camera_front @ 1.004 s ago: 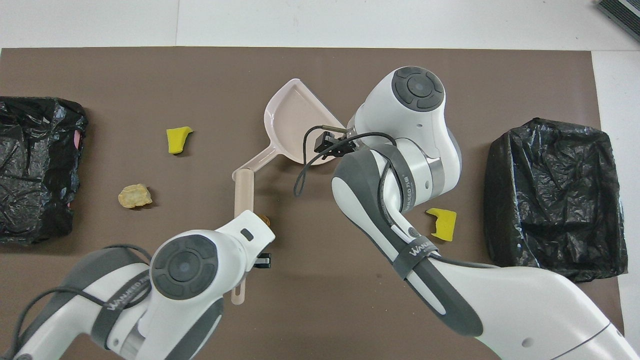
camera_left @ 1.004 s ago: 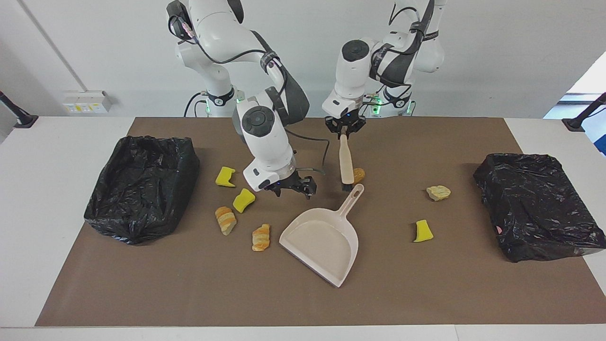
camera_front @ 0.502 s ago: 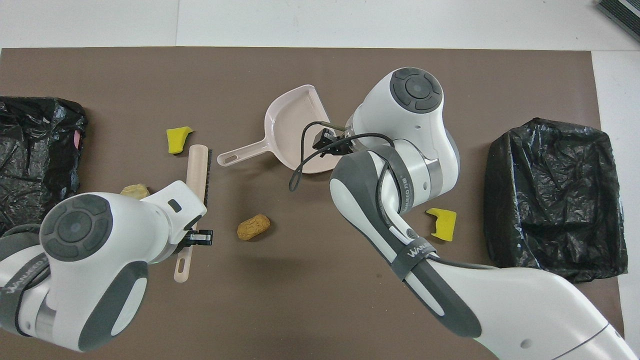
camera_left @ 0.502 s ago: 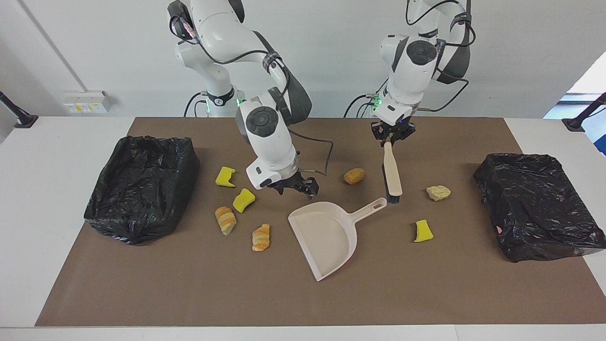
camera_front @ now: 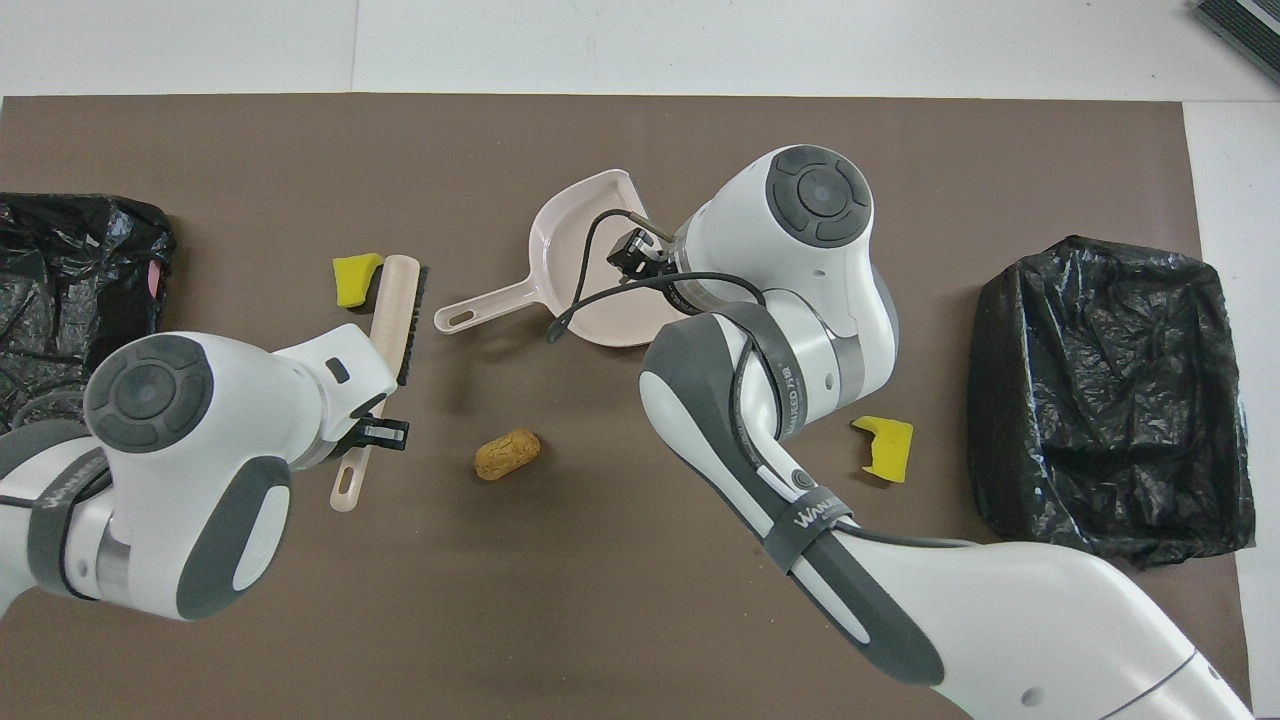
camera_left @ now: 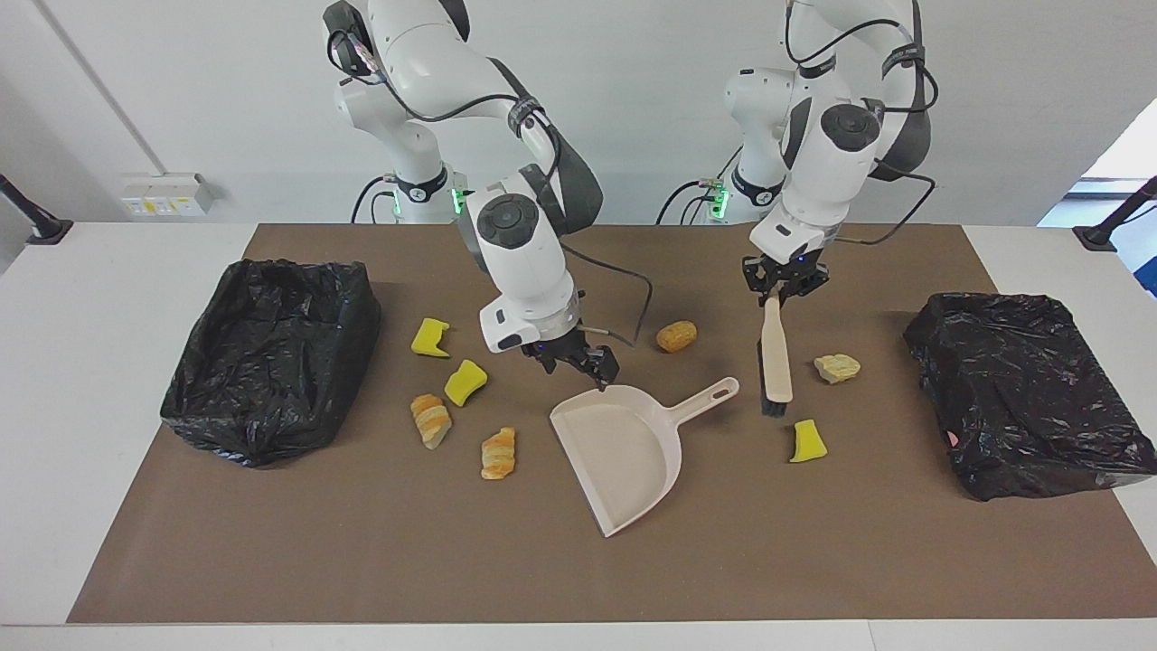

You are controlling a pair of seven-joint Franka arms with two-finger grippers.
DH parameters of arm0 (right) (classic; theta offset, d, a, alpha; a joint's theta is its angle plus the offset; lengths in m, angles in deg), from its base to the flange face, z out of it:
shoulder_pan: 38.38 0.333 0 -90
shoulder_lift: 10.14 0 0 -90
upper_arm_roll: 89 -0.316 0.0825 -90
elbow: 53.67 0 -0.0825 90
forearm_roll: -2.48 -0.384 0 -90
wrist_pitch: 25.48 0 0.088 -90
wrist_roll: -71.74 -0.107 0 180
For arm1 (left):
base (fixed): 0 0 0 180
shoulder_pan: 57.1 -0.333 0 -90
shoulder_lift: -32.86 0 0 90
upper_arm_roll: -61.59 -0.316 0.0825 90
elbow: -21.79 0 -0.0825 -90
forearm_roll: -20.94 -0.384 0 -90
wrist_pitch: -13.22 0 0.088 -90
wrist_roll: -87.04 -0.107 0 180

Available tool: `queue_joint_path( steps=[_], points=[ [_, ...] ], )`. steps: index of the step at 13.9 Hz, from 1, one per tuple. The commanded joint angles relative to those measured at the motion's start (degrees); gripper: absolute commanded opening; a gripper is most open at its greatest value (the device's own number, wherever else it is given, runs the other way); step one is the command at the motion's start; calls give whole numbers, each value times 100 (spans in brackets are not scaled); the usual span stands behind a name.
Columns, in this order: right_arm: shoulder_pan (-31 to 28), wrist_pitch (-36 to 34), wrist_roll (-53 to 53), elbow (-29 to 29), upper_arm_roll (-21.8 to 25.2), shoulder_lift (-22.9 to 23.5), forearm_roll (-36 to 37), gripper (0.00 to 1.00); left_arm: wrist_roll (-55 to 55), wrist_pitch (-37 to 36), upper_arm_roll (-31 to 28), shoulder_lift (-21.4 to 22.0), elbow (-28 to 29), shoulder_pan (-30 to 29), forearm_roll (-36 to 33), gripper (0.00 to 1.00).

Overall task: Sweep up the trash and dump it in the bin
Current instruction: 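Grasp the brush handle with the left gripper while the right gripper holds the dustpan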

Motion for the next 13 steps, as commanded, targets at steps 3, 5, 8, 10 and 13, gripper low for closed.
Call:
queue_joint_path(
  steps=[3,5,8,10,13],
  points=[
    [309,305,-1508,761,-20,621,-155,100,-4,-76,13,-11,-112,741,14,0],
    [353,297,-1518,772,-20,613,-146,100,22,-146,13,94,-25,1145,189,0],
    [415,200,-1510,728,-20,551,-85,100,22,-243,13,349,248,1516,217,0],
    [380,157,-1343,675,-11,551,-49,100,14,-305,-39,332,152,1412,217,0],
    [336,-273,-747,666,6,482,222,100,40,-480,-48,280,-155,850,226,0]
  ],
)
